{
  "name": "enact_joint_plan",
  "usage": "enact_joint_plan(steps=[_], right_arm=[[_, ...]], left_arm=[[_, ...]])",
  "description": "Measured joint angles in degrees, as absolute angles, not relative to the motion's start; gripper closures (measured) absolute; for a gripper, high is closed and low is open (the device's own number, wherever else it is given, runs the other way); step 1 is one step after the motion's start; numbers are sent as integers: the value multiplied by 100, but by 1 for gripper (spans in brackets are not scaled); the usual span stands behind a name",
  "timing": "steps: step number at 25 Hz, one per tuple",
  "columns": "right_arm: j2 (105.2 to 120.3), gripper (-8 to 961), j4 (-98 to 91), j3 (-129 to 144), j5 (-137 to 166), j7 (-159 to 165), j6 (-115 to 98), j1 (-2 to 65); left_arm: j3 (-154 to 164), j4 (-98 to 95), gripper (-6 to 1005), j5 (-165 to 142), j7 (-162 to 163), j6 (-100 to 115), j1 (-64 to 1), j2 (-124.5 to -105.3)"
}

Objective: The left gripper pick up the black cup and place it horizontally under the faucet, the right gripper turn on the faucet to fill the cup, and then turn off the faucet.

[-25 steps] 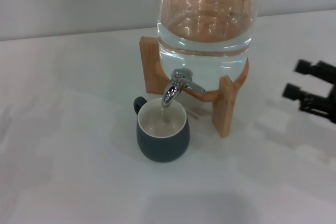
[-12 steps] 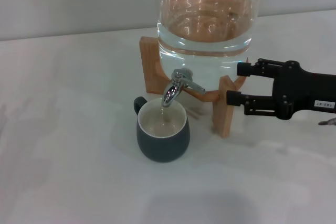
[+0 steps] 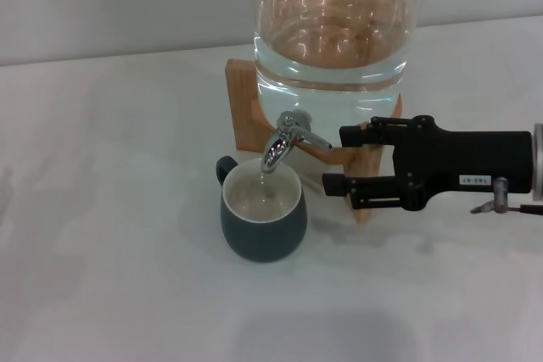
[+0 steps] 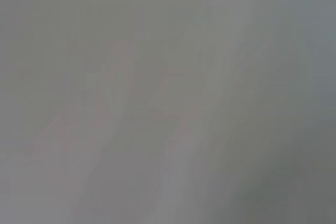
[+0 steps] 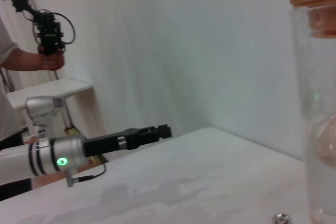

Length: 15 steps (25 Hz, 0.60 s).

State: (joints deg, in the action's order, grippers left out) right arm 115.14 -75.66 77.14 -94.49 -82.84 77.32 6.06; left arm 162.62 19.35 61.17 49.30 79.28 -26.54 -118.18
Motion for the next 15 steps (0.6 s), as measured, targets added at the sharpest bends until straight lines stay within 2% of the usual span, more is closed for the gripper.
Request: enact_joint_plan(steps=[15], right_arm=[[11513, 162, -7893, 8211, -9161, -7948, 7371, 725]], left_arm=[[16269, 1942, 468, 6117, 4915, 7921, -2685, -11798]])
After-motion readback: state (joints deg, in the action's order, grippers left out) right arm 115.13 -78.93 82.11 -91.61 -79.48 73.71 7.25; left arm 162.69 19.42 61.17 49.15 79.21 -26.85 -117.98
